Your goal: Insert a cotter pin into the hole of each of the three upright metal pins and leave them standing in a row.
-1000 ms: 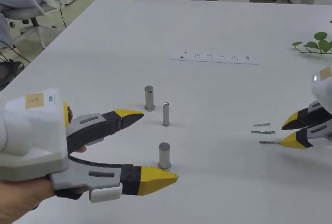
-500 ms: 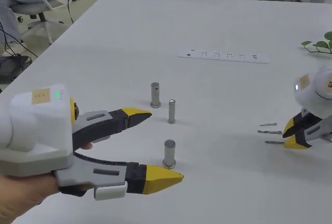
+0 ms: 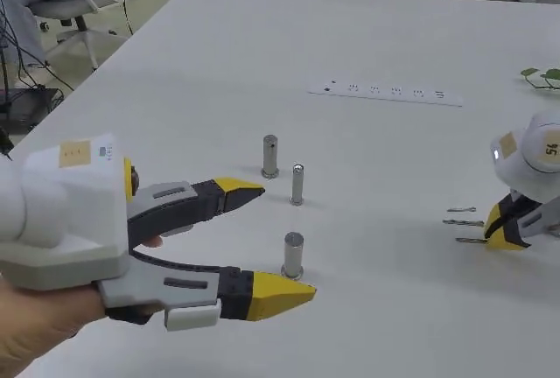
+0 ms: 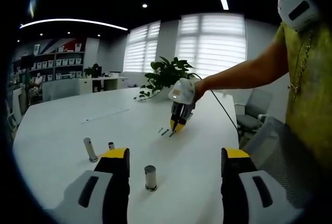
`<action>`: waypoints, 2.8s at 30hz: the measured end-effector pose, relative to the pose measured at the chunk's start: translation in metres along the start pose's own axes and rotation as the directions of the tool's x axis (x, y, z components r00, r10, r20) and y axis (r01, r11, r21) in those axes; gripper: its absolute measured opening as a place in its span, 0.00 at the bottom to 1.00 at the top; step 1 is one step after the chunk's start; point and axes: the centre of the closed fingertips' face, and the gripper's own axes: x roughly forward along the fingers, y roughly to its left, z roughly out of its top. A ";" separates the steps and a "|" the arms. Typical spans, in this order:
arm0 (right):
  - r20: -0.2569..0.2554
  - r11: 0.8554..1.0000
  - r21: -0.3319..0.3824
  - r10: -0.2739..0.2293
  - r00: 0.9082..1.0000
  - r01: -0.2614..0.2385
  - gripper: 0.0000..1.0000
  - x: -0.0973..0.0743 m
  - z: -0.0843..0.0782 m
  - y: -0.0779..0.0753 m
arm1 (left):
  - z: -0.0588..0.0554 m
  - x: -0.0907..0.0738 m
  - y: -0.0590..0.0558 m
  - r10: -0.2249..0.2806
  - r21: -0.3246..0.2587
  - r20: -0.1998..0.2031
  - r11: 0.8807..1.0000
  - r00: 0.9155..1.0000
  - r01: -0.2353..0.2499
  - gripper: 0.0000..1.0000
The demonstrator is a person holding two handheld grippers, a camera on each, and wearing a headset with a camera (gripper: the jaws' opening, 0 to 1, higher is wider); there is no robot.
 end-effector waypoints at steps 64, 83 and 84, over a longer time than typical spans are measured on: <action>0.037 0.984 -0.141 0.118 0.992 -0.111 0.03 -0.050 0.082 0.078 | 0.003 0.034 -0.041 -0.163 0.098 -0.049 0.981 0.985 0.167 0.54; 0.117 0.964 -0.237 0.148 0.982 -0.117 0.03 -0.083 0.142 0.110 | -0.004 0.046 -0.041 -0.162 0.114 -0.078 0.979 0.984 0.170 0.36; 0.117 0.964 -0.240 0.149 0.982 -0.118 0.03 -0.084 0.143 0.111 | -0.004 0.046 -0.041 -0.164 0.120 -0.080 0.978 0.983 0.173 0.34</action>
